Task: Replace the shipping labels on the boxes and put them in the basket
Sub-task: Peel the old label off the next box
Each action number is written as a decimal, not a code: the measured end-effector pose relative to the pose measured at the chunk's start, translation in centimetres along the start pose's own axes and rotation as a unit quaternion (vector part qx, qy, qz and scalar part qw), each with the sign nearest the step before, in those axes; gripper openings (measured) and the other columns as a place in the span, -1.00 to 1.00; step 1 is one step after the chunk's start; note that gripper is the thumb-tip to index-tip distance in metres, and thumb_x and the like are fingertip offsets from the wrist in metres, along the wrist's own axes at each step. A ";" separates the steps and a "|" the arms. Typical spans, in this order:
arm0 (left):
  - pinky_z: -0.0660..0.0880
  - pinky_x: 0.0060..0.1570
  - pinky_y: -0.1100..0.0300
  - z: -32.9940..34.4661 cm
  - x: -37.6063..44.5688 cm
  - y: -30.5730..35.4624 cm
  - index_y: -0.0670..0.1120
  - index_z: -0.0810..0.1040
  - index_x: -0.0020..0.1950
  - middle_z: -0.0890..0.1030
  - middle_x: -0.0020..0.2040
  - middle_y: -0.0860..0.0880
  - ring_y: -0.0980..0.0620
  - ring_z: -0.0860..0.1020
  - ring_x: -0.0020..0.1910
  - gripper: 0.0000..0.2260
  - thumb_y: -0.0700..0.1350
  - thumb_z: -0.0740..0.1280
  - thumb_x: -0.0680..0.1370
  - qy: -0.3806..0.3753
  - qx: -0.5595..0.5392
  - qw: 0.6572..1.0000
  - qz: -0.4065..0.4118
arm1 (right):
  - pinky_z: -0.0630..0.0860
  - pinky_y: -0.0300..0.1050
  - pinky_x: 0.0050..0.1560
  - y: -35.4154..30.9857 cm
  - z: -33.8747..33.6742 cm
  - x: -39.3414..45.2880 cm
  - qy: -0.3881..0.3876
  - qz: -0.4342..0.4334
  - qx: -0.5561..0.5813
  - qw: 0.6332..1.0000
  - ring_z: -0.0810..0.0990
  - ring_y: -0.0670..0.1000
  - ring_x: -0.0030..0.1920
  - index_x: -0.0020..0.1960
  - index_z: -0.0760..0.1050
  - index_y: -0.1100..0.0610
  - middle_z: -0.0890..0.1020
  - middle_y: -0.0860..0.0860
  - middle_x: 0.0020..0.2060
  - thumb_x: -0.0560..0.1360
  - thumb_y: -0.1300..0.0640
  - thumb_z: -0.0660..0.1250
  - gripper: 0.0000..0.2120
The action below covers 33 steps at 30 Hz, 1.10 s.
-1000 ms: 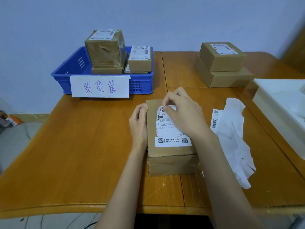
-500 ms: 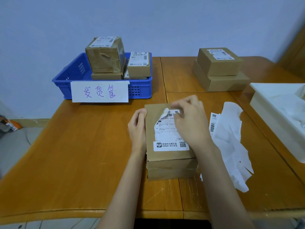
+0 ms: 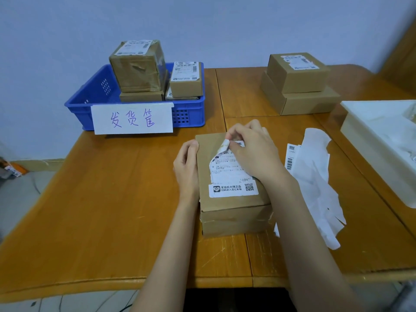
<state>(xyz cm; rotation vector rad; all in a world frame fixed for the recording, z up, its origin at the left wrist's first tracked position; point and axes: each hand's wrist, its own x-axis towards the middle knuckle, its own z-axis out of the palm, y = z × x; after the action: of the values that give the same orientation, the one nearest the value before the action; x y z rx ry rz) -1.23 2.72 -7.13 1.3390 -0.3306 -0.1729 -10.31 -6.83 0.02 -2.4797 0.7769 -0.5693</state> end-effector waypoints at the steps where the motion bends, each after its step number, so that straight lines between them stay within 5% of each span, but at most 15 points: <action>1: 0.39 -0.22 0.38 0.0 0.0 0.0 -0.18 0.62 0.00 0.61 -0.17 0.09 0.20 0.50 -0.21 -0.80 -0.15 0.22 0.66 0.001 0.001 1.000 0.000 | 0.32 -0.14 -0.06 0.0 0.0 0.1 -0.007 0.000 -0.005 1.000 0.35 -0.02 0.05 0.03 0.50 -0.06 0.39 -0.07 0.01 0.60 0.09 0.24 -0.91; 23: 0.40 -0.20 0.38 0.1 -0.1 0.0 -0.22 0.62 0.01 0.63 -0.13 0.07 0.21 0.51 -0.18 -0.80 -0.19 0.21 0.65 0.004 -0.003 1.000 -0.002 | 0.34 -0.17 -0.13 0.5 0.2 -0.4 -0.003 -0.027 0.024 0.999 0.34 0.00 0.02 -0.04 0.43 -0.06 0.36 -0.09 -0.06 0.58 0.20 0.18 -0.83; 28: 0.41 -0.19 0.36 0.0 0.0 -0.1 -0.20 0.62 0.02 0.63 -0.12 0.06 0.20 0.51 -0.17 -0.80 -0.18 0.21 0.65 0.001 0.000 1.000 -0.001 | 0.44 -0.11 -0.07 0.6 0.2 -0.6 0.035 -0.012 0.087 0.996 0.40 -0.03 0.01 0.10 0.52 -0.05 0.38 -0.13 -0.10 0.56 0.32 0.18 -0.69; 33: 0.40 -0.22 0.40 0.0 -0.1 0.1 -0.11 0.62 -0.03 0.62 -0.16 0.10 0.24 0.51 -0.21 -0.81 -0.15 0.21 0.66 0.007 0.004 1.000 -0.009 | 0.48 -0.08 -0.06 0.5 0.3 -0.4 0.043 -0.001 0.090 0.995 0.44 -0.03 0.00 -0.07 0.53 -0.01 0.40 -0.11 -0.07 0.56 0.17 0.31 -0.90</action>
<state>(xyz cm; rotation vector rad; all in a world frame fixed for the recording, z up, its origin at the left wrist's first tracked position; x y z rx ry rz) -1.31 2.71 -7.04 1.3501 -0.3078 -0.1771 -10.69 -6.85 -0.67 -2.3046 0.7210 -0.7176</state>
